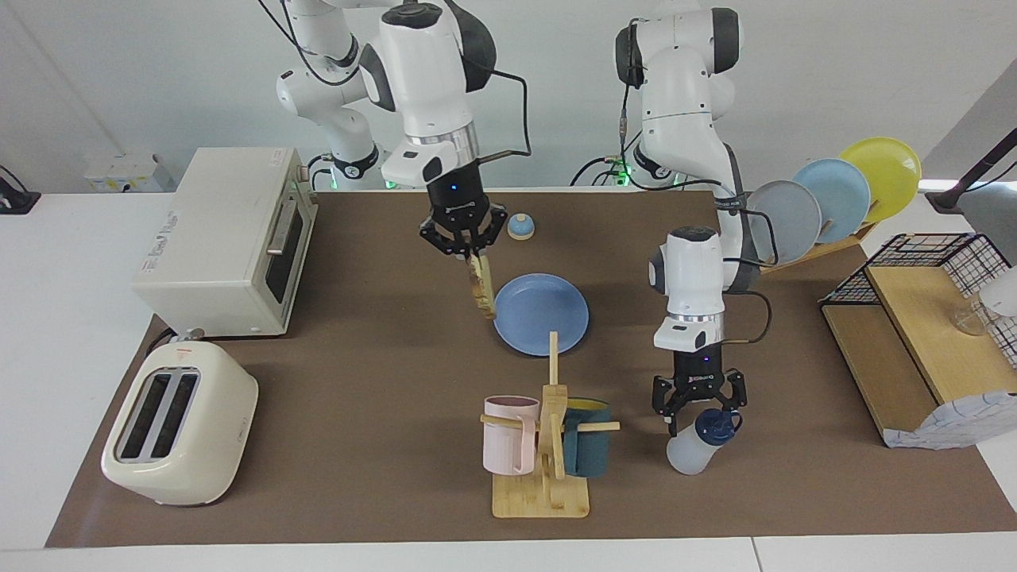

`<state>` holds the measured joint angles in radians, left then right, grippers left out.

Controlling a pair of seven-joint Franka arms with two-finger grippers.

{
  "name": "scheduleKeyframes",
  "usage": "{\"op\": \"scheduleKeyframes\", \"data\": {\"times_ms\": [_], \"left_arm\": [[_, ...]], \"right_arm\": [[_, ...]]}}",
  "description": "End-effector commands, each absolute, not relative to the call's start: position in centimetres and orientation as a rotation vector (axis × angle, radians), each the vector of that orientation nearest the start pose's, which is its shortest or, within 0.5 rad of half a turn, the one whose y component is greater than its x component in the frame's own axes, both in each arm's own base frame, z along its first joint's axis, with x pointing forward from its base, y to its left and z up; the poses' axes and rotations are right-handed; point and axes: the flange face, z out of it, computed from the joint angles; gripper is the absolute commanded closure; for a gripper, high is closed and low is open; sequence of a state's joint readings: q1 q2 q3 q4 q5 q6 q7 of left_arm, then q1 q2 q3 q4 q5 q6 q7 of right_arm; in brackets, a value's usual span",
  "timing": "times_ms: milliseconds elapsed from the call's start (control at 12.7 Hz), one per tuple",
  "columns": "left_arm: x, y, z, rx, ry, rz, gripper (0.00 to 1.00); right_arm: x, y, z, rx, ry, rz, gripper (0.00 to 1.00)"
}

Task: Put bread on plate and add seasoning
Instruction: 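Grasp the bottle with the left gripper while the right gripper carries bread, then lower the bread onto the plate with the right gripper while the left gripper lifts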

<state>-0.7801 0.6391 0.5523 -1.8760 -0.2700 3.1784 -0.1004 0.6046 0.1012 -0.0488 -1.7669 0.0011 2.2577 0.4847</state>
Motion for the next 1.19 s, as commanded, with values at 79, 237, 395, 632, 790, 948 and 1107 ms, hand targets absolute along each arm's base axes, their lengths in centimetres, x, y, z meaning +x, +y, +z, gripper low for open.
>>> {"op": "scheduleKeyframes", "data": {"times_ms": [79, 237, 395, 632, 790, 948, 1107], "left_arm": [[67.0, -17.8, 30.1, -2.841, 0.120, -1.179, 0.00], [67.2, -17.9, 30.0, -2.851, 0.120, -1.181, 0.00], [67.5, -18.1, 30.2, -2.860, 0.113, -1.198, 0.00], [68.0, -18.4, 30.3, -2.891, 0.098, -1.221, 0.00], [68.1, -18.3, 30.3, -2.890, 0.096, -1.223, 0.00], [68.1, -18.3, 30.4, -2.891, 0.096, -1.221, 0.00], [68.1, -18.3, 29.6, -2.891, 0.101, -1.205, 0.11]], "right_arm": [[50.7, 39.1, 48.9, -2.779, 0.093, -0.524, 1.00], [50.3, 40.2, 46.8, -2.755, 0.125, -0.529, 1.00], [49.3, 39.7, 45.0, -2.752, 0.133, -0.521, 1.00], [46.5, 38.6, 42.0, -2.741, 0.143, -0.512, 1.00], [45.7, 38.1, 41.2, -2.754, 0.149, -0.494, 1.00], [45.0, 37.4, 40.1, -2.741, 0.148, -0.512, 1.00], [44.3, 35.7, 38.5, -2.747, 0.148, -0.519, 1.00]]}}
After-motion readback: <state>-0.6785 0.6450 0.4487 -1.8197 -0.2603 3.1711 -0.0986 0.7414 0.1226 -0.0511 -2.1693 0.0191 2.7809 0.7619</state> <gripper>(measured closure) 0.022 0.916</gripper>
